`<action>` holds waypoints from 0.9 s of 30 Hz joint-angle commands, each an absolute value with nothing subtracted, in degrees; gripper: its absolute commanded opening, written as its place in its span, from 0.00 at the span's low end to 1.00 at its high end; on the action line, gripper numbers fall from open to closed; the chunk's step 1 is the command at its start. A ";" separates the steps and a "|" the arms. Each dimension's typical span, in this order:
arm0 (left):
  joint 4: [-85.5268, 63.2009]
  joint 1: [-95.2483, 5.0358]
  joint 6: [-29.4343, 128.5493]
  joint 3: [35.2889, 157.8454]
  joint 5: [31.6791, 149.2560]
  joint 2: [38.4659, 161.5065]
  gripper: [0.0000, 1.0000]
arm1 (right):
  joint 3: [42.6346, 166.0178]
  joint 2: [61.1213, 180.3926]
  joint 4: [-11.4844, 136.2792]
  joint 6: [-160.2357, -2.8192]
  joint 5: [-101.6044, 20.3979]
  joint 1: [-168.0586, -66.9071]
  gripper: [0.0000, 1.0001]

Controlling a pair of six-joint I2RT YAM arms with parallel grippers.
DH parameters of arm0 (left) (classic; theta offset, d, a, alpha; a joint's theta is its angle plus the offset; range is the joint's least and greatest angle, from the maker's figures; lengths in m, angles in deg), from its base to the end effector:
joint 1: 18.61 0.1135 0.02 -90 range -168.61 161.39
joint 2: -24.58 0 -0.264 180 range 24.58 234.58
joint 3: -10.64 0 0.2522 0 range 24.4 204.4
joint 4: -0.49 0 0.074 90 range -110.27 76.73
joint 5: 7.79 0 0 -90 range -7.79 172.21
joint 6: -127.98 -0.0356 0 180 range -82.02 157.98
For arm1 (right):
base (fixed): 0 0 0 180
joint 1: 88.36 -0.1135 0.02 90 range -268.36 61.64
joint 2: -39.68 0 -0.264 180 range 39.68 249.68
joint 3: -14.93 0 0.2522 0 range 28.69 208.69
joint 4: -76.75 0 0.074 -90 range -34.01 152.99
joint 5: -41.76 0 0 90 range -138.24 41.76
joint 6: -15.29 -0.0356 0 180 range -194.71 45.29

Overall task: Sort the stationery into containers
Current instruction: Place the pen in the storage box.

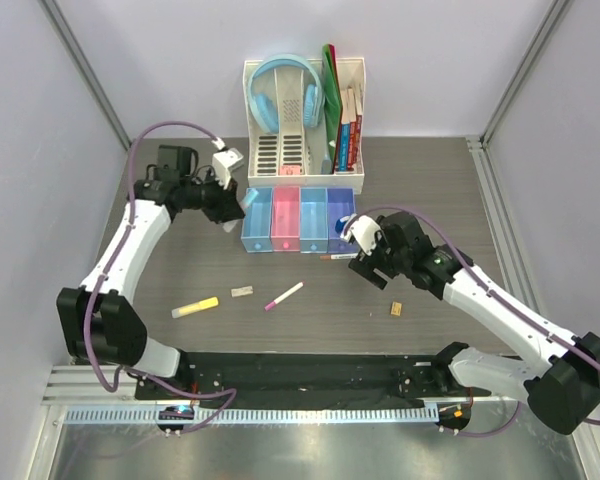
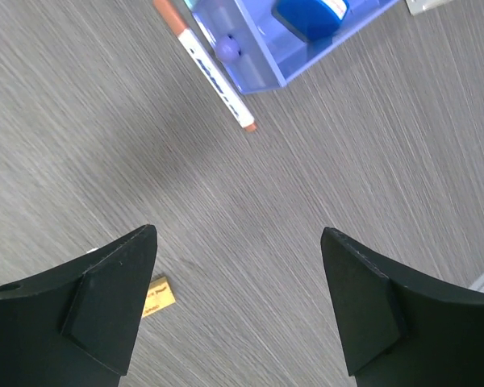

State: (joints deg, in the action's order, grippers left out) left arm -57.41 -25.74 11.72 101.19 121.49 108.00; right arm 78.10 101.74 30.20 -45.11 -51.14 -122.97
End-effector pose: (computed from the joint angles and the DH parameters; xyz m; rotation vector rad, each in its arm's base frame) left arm 0.2991 -0.0601 0.3284 0.9337 2.1027 -0.6680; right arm 0.1865 0.1265 0.2736 -1.2349 2.0143 -0.0174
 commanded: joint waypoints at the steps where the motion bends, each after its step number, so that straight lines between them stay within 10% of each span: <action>1: -38.69 -33.44 31.88 101.21 120.11 110.70 0.00 | 76.07 99.45 35.30 -44.31 -56.50 -121.58 0.89; 27: -33.83 -47.17 51.60 125.65 101.63 144.55 0.00 | 71.93 94.78 40.76 -46.41 -53.96 -114.02 0.91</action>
State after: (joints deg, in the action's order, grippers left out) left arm -33.98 -46.99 49.22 122.42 101.65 143.71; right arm 71.94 95.42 38.15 -45.37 -54.53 -114.31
